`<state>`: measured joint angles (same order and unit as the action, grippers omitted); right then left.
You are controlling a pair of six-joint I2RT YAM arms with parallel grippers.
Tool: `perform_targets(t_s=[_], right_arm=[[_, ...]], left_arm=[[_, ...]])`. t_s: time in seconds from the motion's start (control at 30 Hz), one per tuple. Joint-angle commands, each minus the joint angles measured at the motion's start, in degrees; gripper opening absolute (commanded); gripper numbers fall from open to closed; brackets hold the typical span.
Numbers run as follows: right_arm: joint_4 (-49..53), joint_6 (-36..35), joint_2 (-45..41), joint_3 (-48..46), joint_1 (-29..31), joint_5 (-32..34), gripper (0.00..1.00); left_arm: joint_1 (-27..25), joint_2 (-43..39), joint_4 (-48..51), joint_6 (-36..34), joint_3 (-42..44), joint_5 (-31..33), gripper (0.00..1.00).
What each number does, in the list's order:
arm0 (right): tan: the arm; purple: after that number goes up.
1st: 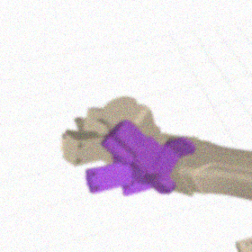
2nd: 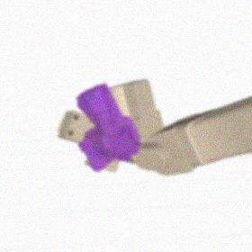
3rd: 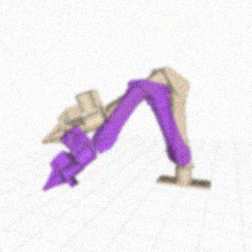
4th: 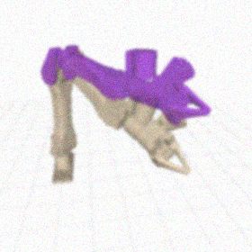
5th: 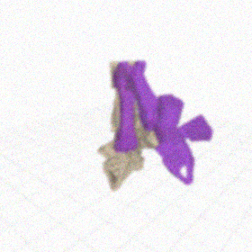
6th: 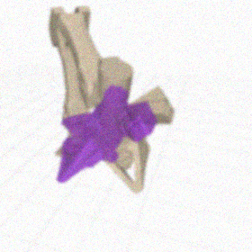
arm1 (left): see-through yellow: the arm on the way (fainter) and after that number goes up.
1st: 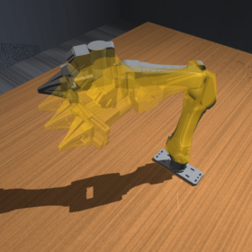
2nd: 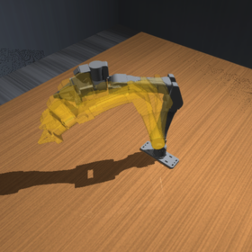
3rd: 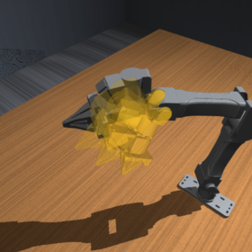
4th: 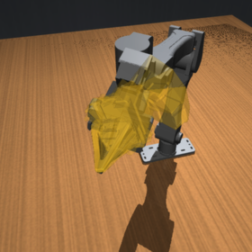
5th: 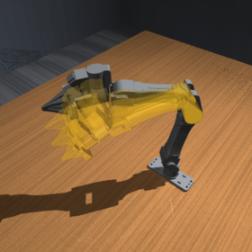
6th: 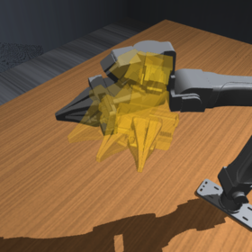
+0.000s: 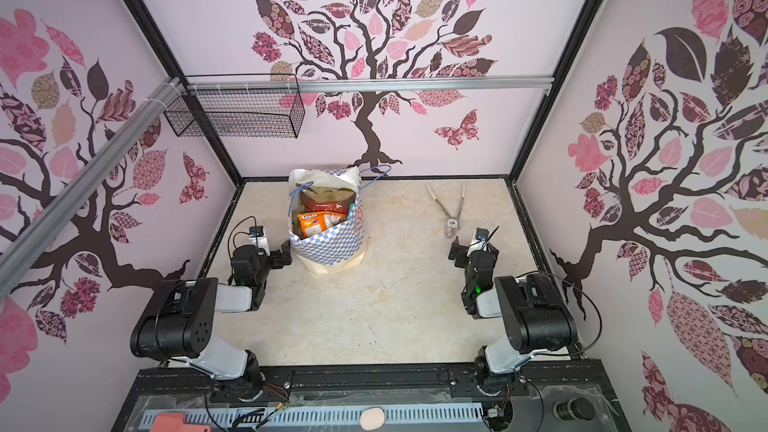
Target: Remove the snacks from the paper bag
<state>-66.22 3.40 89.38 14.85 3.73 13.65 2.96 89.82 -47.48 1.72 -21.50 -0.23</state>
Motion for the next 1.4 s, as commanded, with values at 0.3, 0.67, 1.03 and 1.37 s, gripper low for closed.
perform_targets(t_s=[0.3, 0.67, 1.03, 1.37], right_arm=[[-0.25, -0.23, 0.00, 1.41, 0.27, 0.00, 0.99], [-0.50, -0.31, -0.22, 1.12, 0.24, -0.03, 1.00], [11.88, 2.32, -10.32, 2.64, 0.23, 0.71, 0.99], [61.11, 26.24, -30.20, 21.29, 0.73, -14.10, 0.99]], left_arm=[[-0.32, -0.52, -0.86, 0.12, -1.18, 0.41, 0.99], [-0.24, -0.65, -0.82, 0.13, -1.17, 0.32, 0.99], [-0.24, -0.61, -0.94, 0.13, -1.09, 0.25, 0.99], [-0.83, -7.70, 2.53, 1.64, 0.47, 5.91, 0.98]])
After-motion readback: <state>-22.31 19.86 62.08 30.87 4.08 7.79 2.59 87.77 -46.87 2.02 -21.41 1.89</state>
